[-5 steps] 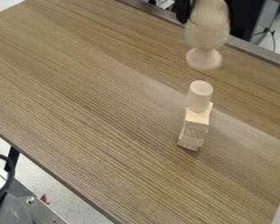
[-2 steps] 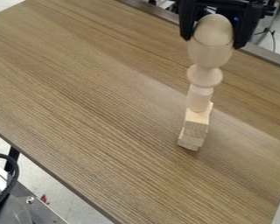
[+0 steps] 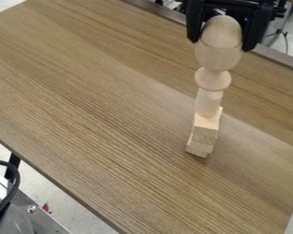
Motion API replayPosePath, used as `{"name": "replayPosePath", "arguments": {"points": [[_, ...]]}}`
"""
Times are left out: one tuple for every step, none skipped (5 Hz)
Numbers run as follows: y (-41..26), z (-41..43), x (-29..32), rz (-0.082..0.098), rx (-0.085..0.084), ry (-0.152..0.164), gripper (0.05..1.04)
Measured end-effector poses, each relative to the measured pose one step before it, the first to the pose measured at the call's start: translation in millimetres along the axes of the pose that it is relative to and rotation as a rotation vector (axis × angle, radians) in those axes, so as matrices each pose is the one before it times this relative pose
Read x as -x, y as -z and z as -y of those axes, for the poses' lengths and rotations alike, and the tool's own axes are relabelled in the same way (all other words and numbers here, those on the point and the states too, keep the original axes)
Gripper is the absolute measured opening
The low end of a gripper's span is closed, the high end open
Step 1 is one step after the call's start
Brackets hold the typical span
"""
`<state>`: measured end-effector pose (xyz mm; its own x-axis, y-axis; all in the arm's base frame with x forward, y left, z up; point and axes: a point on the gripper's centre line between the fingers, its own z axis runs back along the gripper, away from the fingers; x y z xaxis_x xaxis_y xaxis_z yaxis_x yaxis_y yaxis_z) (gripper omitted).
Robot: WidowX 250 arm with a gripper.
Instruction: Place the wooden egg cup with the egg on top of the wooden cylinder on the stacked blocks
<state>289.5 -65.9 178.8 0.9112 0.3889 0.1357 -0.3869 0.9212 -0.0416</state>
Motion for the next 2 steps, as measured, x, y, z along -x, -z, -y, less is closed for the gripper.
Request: {"name": "replayPosePath", "arguments": {"points": [[0.03, 1.64, 0.12, 0.0022, 0.0025, -0.0016, 0.871], [3.61, 2.82, 0.77, -0.0056, -0.0045, 0.0086, 0.871]]}}
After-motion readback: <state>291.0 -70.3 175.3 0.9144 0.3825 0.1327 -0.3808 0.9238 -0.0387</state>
